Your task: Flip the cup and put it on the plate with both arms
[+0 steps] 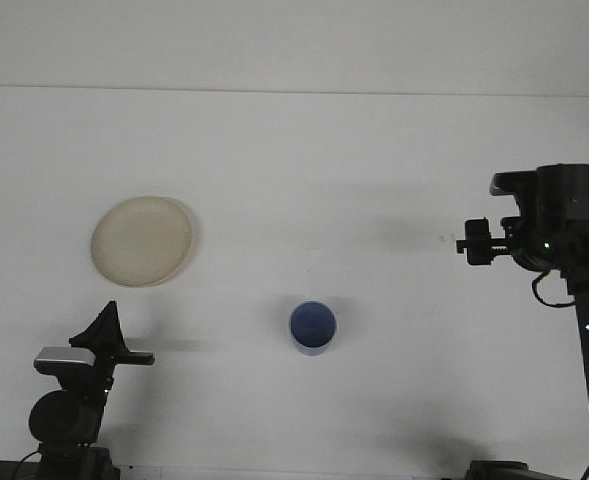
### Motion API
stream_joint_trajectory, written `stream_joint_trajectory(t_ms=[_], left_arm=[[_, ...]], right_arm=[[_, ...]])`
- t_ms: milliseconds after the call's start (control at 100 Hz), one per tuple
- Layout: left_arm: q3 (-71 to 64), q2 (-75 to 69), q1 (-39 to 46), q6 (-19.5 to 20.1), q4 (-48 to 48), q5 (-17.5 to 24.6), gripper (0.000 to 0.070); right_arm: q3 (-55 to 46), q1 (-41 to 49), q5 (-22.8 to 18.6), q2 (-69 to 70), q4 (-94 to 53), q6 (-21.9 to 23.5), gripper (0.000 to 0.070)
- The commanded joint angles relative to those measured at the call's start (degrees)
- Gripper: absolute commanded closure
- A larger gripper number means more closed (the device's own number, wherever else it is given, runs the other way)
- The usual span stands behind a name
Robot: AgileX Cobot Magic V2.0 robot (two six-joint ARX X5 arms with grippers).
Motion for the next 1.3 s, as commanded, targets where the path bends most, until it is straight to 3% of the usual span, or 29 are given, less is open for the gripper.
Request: stream_joint_trajectory(t_ms=[0,220,420,770,1290], left_arm=[[-1.1,-0.1,0.0,0.1,0.7,0.0,0.0688],[-1.1,-0.1,0.0,0.1,0.7,0.0,0.0688],[-1.1,-0.1,0.0,0.1,0.7,0.0,0.0688],[-1.1,-0.1,0.0,0.1,0.7,0.0,0.0688],[-1.1,-0.1,0.0,0.1,0.7,0.0,0.0688]], right_arm=[[-2.1,-0.9,-0.1,-2.3,1.9,-0.8,0.022],[-17.9,-2.6,-0.6,-14.5,13.2,-1.4,0.022],[-33.6,-2.5,-4.5,-25.7,24.0,-1.8,0.0221],[-55.2,-2.5,-4.6,-44.8,43.4,-1.1,0.0221],[-58.5,-2.5,-4.3,-53.6,46.1,-0.7,0.0221]])
